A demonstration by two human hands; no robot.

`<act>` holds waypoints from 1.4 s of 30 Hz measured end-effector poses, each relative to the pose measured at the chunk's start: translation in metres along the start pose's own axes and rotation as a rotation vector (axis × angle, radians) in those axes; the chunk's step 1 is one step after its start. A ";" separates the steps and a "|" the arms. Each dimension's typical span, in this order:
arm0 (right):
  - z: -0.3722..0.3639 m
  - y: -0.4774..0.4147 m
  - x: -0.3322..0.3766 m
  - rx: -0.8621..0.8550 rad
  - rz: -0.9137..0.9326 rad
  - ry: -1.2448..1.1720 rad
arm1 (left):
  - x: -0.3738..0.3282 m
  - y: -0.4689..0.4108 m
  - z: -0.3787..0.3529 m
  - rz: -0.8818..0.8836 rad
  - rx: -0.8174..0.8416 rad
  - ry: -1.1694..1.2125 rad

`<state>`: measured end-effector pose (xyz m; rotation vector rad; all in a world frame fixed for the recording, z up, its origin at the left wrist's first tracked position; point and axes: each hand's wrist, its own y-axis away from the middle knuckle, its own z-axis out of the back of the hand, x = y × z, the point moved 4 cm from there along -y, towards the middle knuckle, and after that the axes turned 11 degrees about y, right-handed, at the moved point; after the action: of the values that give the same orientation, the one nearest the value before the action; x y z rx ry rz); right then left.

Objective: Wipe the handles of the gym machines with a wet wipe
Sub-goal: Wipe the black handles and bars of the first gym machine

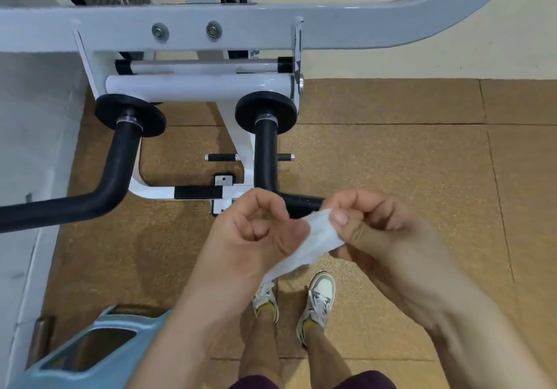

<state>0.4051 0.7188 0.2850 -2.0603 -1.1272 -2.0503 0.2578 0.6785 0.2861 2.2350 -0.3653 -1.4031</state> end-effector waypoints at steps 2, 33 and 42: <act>0.001 0.001 -0.003 0.052 -0.049 -0.287 | -0.001 -0.002 -0.007 0.055 0.111 0.012; 0.037 0.029 -0.028 -0.611 0.549 1.288 | 0.054 0.000 -0.056 -0.400 -0.273 -0.671; 0.051 0.008 -0.019 -0.575 0.681 1.308 | 0.063 0.006 -0.055 -0.429 -0.274 -0.622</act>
<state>0.4556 0.7288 0.2648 -0.5208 0.3403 -2.5586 0.3348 0.6584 0.2605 1.6729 0.1255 -2.2185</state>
